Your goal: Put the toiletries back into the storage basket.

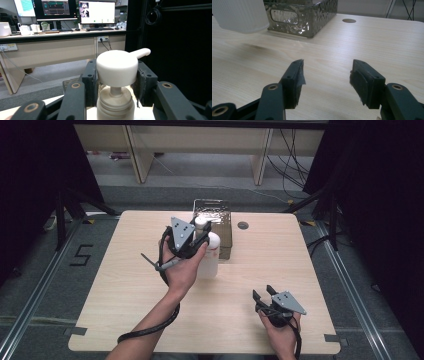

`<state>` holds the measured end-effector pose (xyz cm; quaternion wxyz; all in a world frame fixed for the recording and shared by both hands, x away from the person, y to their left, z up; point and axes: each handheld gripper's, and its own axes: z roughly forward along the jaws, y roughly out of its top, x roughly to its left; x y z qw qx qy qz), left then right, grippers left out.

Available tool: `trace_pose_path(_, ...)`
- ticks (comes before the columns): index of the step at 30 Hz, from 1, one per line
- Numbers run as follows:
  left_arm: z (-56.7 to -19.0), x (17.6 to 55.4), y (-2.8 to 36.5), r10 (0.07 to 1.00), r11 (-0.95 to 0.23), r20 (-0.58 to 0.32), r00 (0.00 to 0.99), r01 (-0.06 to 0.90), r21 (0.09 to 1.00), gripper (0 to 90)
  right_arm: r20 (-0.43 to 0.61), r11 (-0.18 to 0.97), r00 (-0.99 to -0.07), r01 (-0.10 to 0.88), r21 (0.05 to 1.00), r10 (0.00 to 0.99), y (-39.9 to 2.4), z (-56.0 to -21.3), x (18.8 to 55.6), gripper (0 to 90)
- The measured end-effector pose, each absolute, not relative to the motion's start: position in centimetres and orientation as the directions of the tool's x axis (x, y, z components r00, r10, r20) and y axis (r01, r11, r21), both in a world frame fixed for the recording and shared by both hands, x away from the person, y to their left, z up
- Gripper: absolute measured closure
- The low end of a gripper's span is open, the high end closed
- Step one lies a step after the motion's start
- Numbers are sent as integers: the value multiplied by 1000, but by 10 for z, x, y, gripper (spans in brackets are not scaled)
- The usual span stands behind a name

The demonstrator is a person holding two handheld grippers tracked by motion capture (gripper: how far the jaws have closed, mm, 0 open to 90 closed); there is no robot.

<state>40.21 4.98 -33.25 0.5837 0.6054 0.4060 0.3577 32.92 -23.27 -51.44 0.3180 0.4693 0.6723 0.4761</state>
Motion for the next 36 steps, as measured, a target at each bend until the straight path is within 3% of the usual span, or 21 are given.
trace_pose_path(5, -331, 404, 51, 910, 12, -40, 413, 71, 997, 593, 12, 112, -358, 324, 939, 934, -233, -514, 329, 442)
trace_pose_path(6, -330, 404, 50, 910, 13, -41, 412, 70, 997, 593, 51, 77, -348, 343, 936, 936, -230, -515, 328, 442)
trace_pose_path(13, -326, 406, 51, 911, 14, -39, 411, 63, 998, 593, 17, 108, -357, 327, 939, 934, -233, -514, 329, 442)
trace_pose_path(15, -325, 406, 51, 910, 15, -38, 412, 60, 998, 593, 57, 71, -346, 346, 936, 936, -230, -515, 328, 442)
trace_pose_path(16, -324, 407, 51, 911, 14, -37, 411, 59, 998, 593, 18, 108, -357, 327, 939, 934, -233, -514, 329, 442)
trace_pose_path(17, -323, 407, 51, 910, 13, -36, 412, 58, 998, 593, 54, 73, -347, 343, 937, 936, -230, -515, 328, 442)
trace_pose_path(25, -319, 410, 51, 912, 16, -36, 410, 51, 999, 594, 11, 111, -356, 323, 940, 934, -233, -514, 329, 441)
trace_pose_path(27, -318, 411, 51, 911, 16, -35, 410, 49, 999, 593, 57, 71, -347, 346, 936, 936, -230, -515, 328, 441)
trace_pose_path(36, -314, 415, 51, 914, 17, -33, 404, 44, 999, 593, 17, 109, -358, 328, 938, 934, -233, -514, 329, 441)
